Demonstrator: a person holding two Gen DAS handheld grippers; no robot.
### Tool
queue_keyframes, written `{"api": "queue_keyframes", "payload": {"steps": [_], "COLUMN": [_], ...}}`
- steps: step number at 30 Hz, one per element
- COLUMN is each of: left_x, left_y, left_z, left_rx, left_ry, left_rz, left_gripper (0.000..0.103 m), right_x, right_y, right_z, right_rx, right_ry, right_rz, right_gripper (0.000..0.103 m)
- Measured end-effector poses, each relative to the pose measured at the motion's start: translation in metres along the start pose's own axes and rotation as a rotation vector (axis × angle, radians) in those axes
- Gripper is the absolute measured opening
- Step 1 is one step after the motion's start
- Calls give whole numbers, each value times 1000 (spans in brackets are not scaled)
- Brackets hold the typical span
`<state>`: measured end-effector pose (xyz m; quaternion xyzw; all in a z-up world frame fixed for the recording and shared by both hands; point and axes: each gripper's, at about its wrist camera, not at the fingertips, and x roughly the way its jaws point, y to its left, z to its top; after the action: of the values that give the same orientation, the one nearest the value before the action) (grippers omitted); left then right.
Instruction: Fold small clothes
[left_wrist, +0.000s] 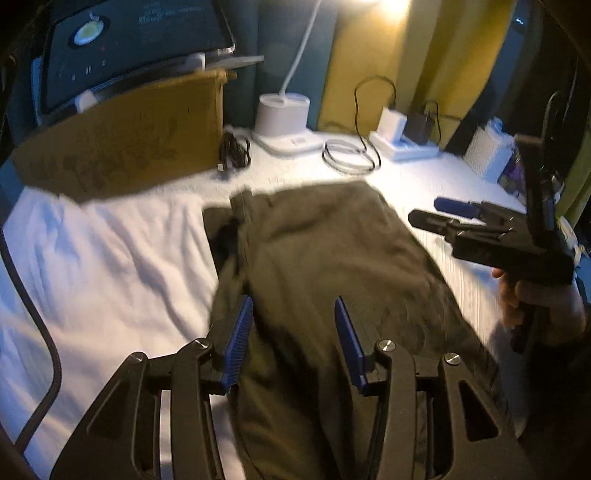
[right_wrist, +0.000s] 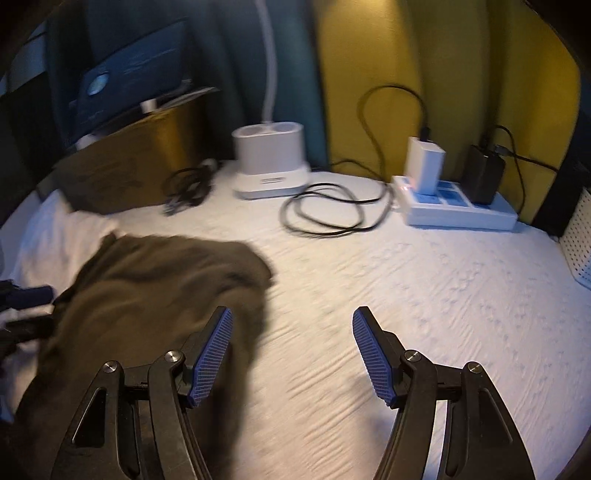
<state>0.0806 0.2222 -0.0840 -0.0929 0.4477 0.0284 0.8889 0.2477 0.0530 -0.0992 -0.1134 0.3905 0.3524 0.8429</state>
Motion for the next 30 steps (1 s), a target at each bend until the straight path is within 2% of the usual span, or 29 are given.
{"api": "queue_keyframes", "payload": {"steps": [5,9,14,20,22,23,24,30], "left_x": [10,3,-3,-21,-28,-30,-32,-29], "left_y": [4,-2,-3,-9,-14,-15,-17,-21], "left_z": [-26,-37,-41,-47,-53,-55,-59,-81], "left_rx": [-22,18,14,-27,-31,-33,-41,-64], "left_ry": [51,22,14,-23,-36,-37,-39,2], "left_rz": [57,95,116,77,70,65,53,62], "left_gripper": [46,46,46,46,51,58,60,60], "right_x": [-5,-6,-15,-36,-45,-48,-51,-59], "right_y": [24,27,19,17,24,28,32,50], "right_z": [-19,-38,-52,-60,-62,-63,-65,-79], "right_rx": [-49,-57,-38,-14,-30,-40,-49,-83], "right_ry": [18,37,32,1,-14,-18,-20,-9], "right_rz": [22,3,-35,-26,-15,-10,-2,23], "right_gripper": [68,68,68,69,70,70,70,70]}}
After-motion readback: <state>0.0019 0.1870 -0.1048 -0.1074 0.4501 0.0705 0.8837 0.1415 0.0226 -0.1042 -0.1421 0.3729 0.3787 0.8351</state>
